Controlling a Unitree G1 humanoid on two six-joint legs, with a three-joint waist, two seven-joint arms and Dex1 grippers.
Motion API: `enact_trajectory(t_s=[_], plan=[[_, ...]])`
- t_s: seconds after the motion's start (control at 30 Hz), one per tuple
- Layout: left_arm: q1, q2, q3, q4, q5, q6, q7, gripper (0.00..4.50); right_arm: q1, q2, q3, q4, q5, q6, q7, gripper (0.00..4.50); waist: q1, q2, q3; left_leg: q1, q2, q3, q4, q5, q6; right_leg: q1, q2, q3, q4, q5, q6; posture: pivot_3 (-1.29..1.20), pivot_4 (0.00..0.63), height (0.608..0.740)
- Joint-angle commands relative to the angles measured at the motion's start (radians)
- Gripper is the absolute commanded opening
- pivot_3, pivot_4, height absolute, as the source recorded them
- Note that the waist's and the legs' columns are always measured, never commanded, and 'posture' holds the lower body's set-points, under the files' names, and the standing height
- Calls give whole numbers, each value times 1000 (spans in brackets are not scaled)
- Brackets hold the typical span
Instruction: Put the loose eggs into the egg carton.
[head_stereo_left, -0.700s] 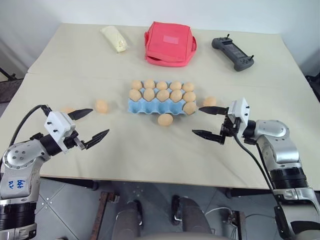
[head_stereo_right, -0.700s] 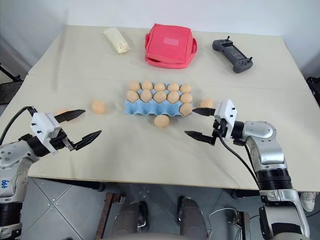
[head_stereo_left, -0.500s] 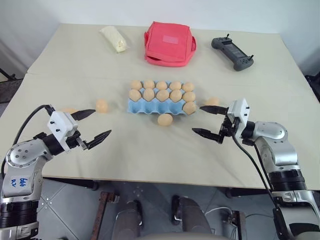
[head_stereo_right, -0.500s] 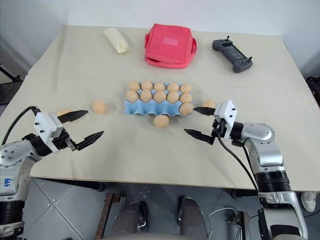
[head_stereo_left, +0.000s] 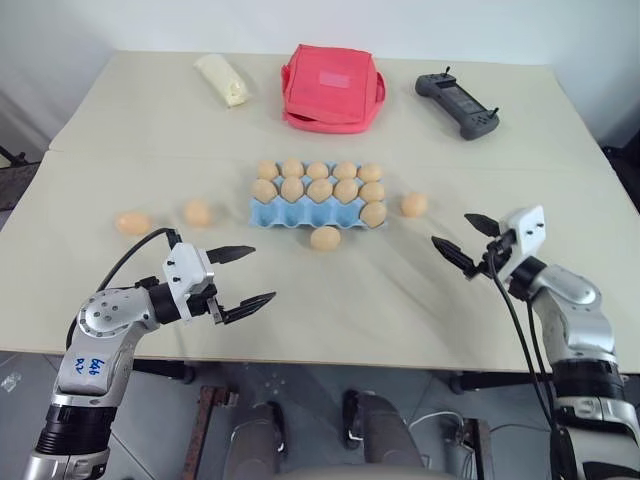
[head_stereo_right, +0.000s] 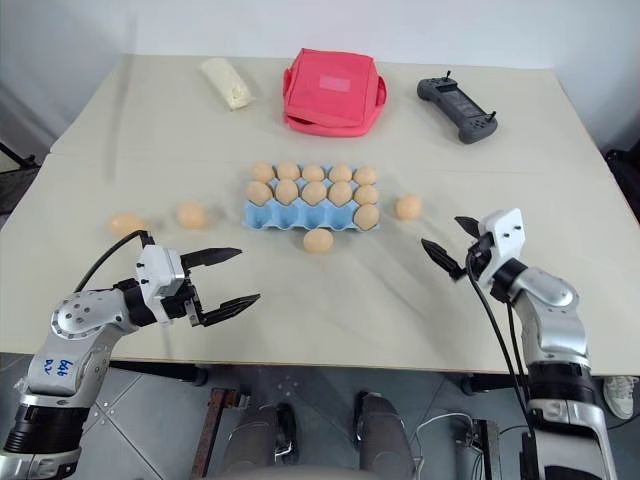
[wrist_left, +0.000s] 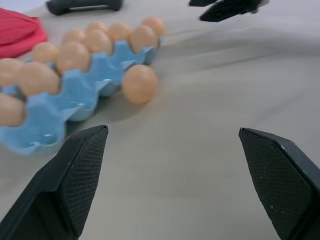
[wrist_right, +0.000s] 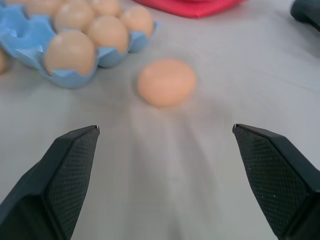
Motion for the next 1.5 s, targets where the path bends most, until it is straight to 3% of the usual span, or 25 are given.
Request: enact_trajectory(t_s=[0.03, 0.3, 0.53, 0.63, 0.7, 0.77, 0.9, 1.07, 1.23, 1.43, 1.5], plan=[[-15, 1, 15, -34, -34, 15, -4, 4472, -97, 6, 26, 51, -26, 19, -4, 4500, -3, 0, 0, 0, 0, -1, 0, 1, 0, 0, 0, 0, 0, 0, 0, 0, 150, 740], [-24, -5, 32, -45, -45, 31, 20, 4472, -398, 85, 110, 456, -150, -77, -22, 4500, -7, 0, 0, -1, 0, 0, -1, 2, 0, 0, 0, 0, 0, 1, 0, 0, 150, 740], [6, -3, 50, -69, -47, 38, 41, 4472, -549, 125, 124, 748, -216, -183, -32, 4500, -7, 0, 0, -1, 0, 9, -1, 2, -1, -1, -1, -1, -1, 1, 0, 0, 150, 740], [18, 0, 58, -81, -45, 37, 51, 4500, -569, 132, 121, 805, -229, -218, -14, 3908, -8, 0, 0, -1, 0, 9, -1, 2, -2, -1, -1, -1, -1, 1, 0, 0, 150, 740], [23, 0, 63, -84, -44, 36, 56, 4500, -578, 131, 113, 822, -229, -230, -7, 3184, -8, 0, 0, -1, 0, 9, -1, 3, -2, -1, -1, -1, -1, 1, 0, 0, 150, 740], [26, -1, 68, -85, -42, 35, 61, 4500, -582, 126, 103, 816, -222, -241, 10, 2595, -8, 0, 0, -1, 0, 9, -1, 3, -2, -1, -1, 0, 0, 1, 0, 0, 150, 740], [28, -5, 87, -80, -53, 37, 75, 4500, -588, 110, 75, 752, -187, -238, 65, 2595, -9, 0, 0, -1, 0, 9, 0, 3, -2, -1, -1, 0, 0, 1, 0, 0, 150, 740], [30, -3, 117, -47, -63, 41, 85, 4500, -537, 157, 105, 502, -146, -119, 162, 2595, -12, 1, 0, -1, 1, 5, -1, 3, -2, -3, 0, 2, 1, 1, 0, 0, 150, 740], [40, -6, 135, 7, -51, 32, 91, 4500, -469, 237, 169, 286, -147, 8, 147, 2595, -9, 1, 0, -1, 2, 4, -1, 2, -2, -3, 0, 1, 2, 1, 0, 0, 150, 740], [58, -6, 142, 12, -51, 32, 99, 4500, -444, 275, 222, 248, -167, 36, 131, 2595, -5, 0, 0, -2, 0, 3, -1, 2, -1, -4, -2, 1, 2, 1, 0, 0, 150, 740], [62, -6, 144, 8, -51, 34, 103, 4500, -437, 277, 239, 244, -180, 27, 133, 3182, -6, 0, 0, -2, 0, 3, -1, 2, -1, -4, -2, 1, 2, 1, 0, 0, 150, 740]])
